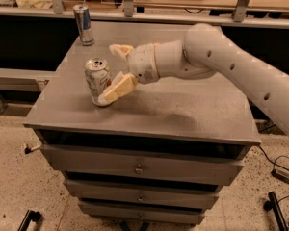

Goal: Knock 7up can over

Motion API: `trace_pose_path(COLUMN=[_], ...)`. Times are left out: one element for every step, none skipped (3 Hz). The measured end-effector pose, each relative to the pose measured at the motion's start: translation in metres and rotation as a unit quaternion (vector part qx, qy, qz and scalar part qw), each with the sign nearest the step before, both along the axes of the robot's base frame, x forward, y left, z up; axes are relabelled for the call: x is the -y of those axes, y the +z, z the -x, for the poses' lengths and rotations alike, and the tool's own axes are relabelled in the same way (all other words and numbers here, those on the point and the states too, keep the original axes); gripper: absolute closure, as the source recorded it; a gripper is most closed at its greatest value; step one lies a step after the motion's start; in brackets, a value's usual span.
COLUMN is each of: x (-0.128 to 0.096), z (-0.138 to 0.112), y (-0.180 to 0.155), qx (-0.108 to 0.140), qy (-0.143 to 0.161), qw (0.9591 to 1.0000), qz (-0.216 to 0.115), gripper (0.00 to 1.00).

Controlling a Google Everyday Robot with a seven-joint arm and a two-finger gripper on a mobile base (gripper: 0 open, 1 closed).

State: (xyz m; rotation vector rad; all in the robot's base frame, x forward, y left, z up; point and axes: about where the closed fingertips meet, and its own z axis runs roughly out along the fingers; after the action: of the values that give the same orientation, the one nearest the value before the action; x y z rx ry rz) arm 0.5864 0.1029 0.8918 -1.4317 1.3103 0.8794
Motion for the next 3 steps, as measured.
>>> trace_pose_path(x=[-0.002,-0.002,-0.015], z=[0.015,0.018,0.012], y=[-0.020,-0.020,-0.021], qx=[-0.055,-0.059,-0.042], qy=[-0.006,-0.005,0.008], qw=[0.9977,0.9974,0.9980], qz=[-0.039,-0.042,-0.047], gripper=[0.00,0.00,0.00])
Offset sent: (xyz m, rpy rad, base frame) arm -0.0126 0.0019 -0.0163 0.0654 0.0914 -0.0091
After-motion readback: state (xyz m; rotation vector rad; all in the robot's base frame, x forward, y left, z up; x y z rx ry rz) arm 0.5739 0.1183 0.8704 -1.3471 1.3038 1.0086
